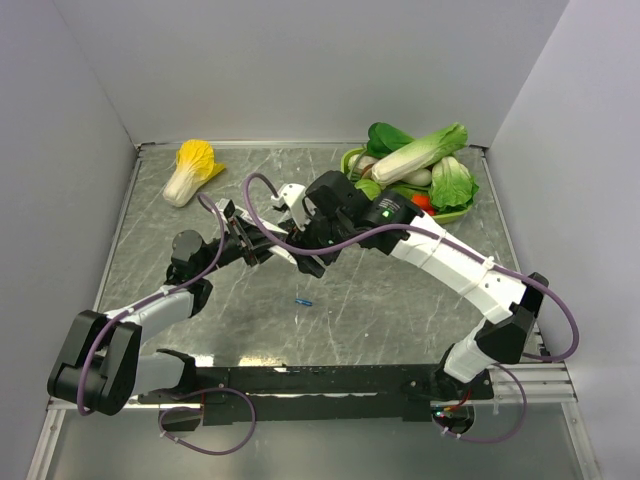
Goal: Load the batteries into the remote control
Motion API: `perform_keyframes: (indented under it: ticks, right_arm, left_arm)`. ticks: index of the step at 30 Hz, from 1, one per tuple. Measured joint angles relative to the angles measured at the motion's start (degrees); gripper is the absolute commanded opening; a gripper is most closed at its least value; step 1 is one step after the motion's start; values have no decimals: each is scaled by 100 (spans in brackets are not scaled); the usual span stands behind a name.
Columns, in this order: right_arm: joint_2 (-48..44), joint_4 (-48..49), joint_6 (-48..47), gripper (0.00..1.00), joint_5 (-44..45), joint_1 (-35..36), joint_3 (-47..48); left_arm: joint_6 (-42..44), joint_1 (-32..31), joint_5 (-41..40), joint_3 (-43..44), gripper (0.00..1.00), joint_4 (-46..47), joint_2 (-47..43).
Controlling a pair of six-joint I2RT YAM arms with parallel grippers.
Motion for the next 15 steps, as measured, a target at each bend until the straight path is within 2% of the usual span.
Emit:
perform_keyframes:
  ticks: [15]
  right_arm:
    - [20, -24, 4, 57, 212, 79, 0]
  left_arm:
    - [-33, 0, -9, 0, 1, -181, 0]
